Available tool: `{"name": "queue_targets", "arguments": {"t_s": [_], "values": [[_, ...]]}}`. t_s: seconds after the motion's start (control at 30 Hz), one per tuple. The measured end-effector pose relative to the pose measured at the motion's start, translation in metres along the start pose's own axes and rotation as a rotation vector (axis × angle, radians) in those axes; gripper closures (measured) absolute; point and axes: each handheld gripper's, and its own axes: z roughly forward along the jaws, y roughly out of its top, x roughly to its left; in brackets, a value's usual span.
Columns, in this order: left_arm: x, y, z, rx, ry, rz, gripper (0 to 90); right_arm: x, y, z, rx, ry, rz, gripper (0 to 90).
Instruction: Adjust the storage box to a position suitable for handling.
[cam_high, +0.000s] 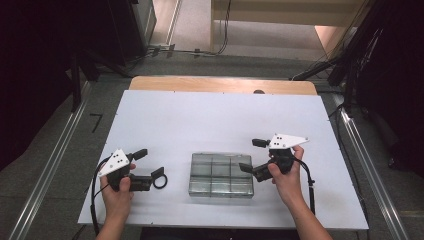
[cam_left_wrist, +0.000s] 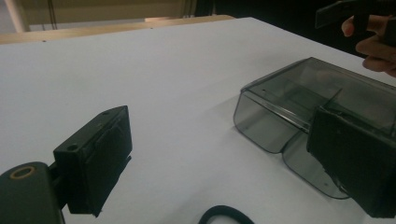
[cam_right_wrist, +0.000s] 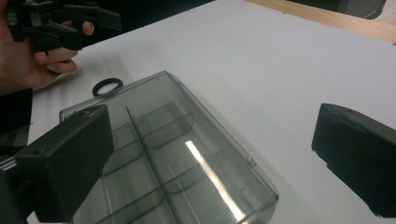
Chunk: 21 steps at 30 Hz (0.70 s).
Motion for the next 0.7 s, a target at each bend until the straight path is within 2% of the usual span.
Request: {"name": "queue_targets", "arguments": {"t_s": [0.07, 0.17, 0.3, 0.47, 0.6, 0.7], "values": [[-0.003, 0.001, 0.002, -0.004, -0.031, -0.005, 10.2, 0.002, -0.003, -0.004, 0.002, -0.004, 0.0, 0.0], [-0.007, 0.002, 0.005, 0.007, -0.04, -0.003, 20.2, 0.005, -0.009, -0.011, -0.002, -0.01, 0.008, 0.0], [-0.011, 0.002, 0.009, 0.035, -0.065, -0.001, 48.2, 0.008, -0.017, -0.022, -0.008, -0.02, 0.027, 0.0], [-0.018, 0.002, 0.017, 0.075, -0.1, -0.012, 71.7, 0.011, -0.026, -0.035, -0.017, -0.039, 0.039, 0.0], [-0.023, 0.002, 0.024, 0.11, -0.132, -0.013, 85.7, 0.014, -0.032, -0.045, -0.014, -0.049, 0.036, 0.0], [-0.026, 0.001, 0.029, 0.146, -0.139, -0.021, 89.6, 0.015, -0.036, -0.048, -0.004, -0.046, 0.037, 0.0]]}}
